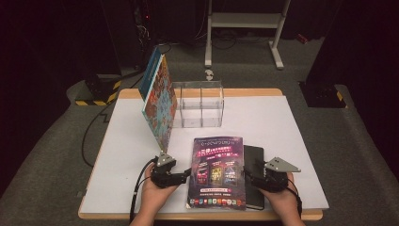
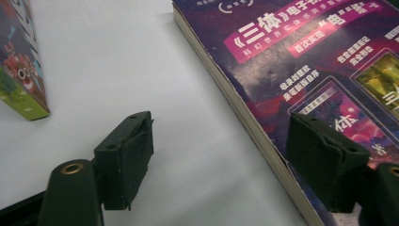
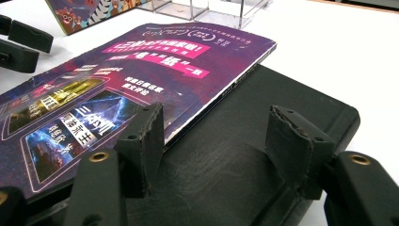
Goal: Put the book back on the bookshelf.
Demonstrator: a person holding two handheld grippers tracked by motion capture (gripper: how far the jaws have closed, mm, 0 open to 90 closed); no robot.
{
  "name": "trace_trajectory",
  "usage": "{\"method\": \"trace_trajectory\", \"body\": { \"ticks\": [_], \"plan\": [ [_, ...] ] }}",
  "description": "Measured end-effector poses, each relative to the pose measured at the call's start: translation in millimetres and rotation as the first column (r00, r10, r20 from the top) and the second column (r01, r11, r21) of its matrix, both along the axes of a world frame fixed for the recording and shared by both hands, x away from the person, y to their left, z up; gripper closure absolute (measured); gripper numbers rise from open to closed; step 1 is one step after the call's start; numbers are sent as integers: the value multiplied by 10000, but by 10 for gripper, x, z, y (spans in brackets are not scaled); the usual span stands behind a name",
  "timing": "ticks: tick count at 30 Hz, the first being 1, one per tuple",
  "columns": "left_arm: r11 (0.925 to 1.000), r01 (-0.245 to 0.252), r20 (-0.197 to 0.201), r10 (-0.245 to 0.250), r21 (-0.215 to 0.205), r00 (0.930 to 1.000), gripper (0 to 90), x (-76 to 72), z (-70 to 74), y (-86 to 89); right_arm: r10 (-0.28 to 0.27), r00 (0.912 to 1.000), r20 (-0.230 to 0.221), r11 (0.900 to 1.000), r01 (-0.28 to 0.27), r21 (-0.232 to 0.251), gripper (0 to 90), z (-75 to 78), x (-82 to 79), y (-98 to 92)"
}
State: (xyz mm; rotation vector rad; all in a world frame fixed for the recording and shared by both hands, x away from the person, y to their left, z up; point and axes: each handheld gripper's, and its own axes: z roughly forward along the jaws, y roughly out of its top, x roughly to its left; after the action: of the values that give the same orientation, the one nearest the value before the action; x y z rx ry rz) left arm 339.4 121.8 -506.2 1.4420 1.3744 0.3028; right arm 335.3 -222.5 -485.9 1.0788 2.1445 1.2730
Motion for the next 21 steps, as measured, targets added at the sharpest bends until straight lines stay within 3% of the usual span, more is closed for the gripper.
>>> {"method": "trace_trajectory", "body": {
  "ticks": [8,13,21],
  "plan": [
    [9985,495,-158,-499,-251,9986,191,-35,12,-134,-6,10000,-28,10000,7,47,363,8,-4,3],
    [9958,916,-377,-918,-59,9951,156,-45,-22,-214,28,10000,-90,10000,-28,54,357,6,-4,7],
    [9916,1157,-553,-1189,-571,9914,152,-55,-32,-307,79,9997,-212,9999,-77,98,340,6,-9,26]
  ]
}}
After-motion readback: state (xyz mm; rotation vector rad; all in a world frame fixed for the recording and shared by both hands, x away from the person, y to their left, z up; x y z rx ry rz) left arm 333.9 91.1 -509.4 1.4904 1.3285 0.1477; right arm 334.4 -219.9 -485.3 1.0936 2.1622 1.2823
